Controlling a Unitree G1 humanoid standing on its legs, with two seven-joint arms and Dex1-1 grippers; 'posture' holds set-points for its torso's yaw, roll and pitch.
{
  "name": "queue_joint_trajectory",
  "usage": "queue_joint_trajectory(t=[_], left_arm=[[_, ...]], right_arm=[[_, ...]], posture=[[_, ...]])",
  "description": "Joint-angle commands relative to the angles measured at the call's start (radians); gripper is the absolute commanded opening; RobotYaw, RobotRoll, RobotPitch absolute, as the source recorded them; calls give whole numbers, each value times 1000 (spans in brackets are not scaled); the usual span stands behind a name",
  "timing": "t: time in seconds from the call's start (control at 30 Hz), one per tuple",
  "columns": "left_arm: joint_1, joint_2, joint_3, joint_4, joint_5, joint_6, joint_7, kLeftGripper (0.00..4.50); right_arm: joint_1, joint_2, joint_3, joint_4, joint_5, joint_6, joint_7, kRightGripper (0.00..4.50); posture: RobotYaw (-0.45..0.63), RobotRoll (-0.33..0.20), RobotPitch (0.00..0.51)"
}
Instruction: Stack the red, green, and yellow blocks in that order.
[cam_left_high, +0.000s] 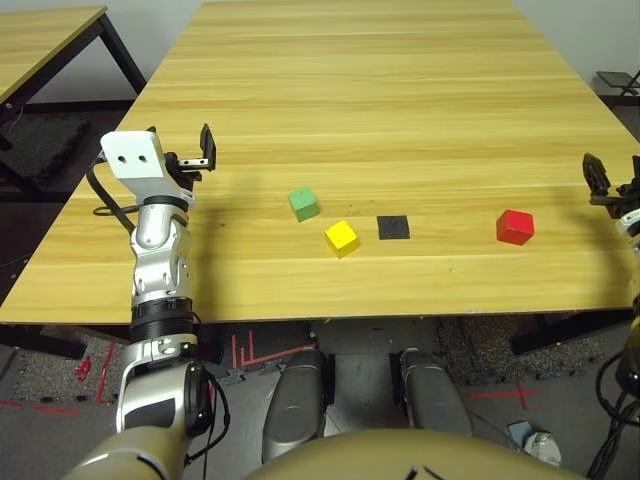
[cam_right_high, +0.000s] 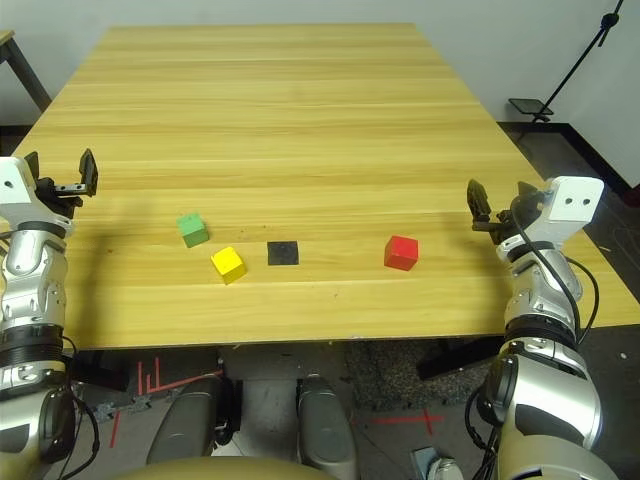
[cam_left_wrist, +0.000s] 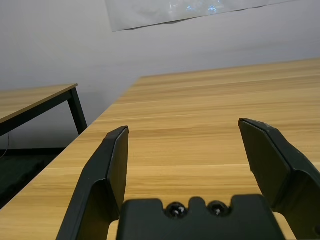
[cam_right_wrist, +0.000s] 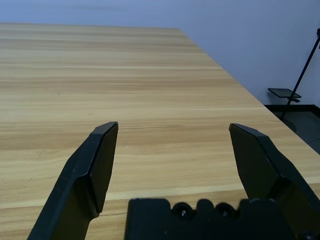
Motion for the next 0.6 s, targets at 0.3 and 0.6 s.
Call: queue_joint_trajectory(t=[0.3,0.6], left_arm=[[-16,19,-3,-189,-170,190,-109,4470],[24,252,-194,-429,-312,497,-556,4470]], right_arm=[[-70,-61,73,-58,-23,133,193,4500],[7,-143,332,-408,-32,423,763,4500]], posture=[[8,-103,104],[82,-134,88]])
